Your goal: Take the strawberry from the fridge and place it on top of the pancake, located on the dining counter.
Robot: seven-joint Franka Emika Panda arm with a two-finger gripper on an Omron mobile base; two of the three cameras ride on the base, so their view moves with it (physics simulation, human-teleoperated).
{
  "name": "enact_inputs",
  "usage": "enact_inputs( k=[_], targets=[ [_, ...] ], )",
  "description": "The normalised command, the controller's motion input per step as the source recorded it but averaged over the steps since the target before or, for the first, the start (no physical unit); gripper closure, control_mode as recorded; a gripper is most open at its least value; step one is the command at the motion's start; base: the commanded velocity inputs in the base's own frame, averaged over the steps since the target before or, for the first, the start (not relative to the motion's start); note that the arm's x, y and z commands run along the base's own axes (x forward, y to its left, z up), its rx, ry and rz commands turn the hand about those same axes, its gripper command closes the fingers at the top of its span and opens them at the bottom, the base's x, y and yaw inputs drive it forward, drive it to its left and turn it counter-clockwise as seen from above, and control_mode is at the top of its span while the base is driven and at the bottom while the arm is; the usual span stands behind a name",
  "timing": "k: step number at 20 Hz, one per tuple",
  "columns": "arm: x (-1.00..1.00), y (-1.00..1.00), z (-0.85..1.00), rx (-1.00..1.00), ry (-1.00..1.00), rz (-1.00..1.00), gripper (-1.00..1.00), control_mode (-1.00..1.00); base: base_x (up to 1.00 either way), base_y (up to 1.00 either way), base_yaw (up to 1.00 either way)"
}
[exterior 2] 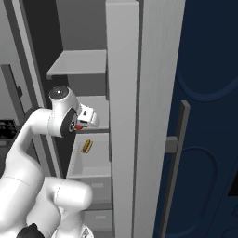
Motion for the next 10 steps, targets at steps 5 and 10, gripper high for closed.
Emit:
enact_inputs(
  k=[5, 10],
  targets=[
    [-1.0, 0.09, 0.77, -0.09, 0.15, 0.09, 1.0, -1.0, 0.0, 0.0, 0.0],
    [-1.0, -0.1, 0.13, 0.01, -0.02, 0.06, 1.0, -1.0, 0.0, 0.0, 0.0]
  ],
)
